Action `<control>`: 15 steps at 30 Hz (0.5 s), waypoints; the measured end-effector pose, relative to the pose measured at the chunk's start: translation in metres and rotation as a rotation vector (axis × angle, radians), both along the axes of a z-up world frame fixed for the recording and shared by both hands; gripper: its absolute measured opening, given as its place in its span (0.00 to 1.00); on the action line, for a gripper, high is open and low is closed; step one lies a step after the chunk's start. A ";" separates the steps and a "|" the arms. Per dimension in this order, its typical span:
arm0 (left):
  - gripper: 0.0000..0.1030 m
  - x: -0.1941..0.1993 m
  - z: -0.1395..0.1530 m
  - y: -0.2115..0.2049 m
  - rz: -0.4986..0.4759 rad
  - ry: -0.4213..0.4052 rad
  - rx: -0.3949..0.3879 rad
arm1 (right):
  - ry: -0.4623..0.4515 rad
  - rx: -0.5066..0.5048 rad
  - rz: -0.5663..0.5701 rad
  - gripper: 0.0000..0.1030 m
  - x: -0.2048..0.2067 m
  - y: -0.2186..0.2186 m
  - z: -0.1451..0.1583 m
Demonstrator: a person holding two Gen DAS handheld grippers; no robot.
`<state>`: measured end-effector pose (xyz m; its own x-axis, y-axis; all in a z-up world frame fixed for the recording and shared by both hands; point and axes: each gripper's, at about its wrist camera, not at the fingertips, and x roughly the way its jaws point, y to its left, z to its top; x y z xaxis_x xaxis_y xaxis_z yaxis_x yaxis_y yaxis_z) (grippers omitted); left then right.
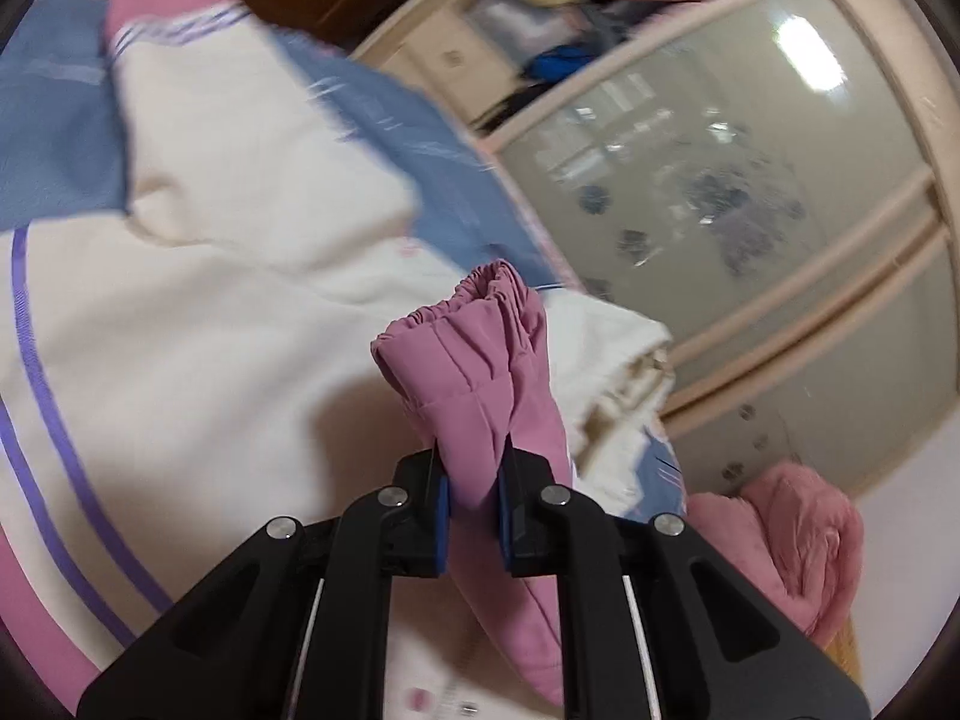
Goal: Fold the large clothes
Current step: 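Regrasp the folded sleeve cuff with the right gripper and reposition it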
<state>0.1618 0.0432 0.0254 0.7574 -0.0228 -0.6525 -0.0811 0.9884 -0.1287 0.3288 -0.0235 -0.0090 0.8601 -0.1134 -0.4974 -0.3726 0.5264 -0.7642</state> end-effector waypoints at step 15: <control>0.98 -0.021 0.021 0.033 0.061 -0.133 -0.135 | 0.035 0.121 0.188 0.90 -0.055 -0.024 0.021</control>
<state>0.1412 0.0764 0.0462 0.8396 -0.0542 -0.5406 -0.1142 0.9552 -0.2731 0.2741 -0.0473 0.0120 0.8422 0.1096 -0.5280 -0.4982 0.5326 -0.6842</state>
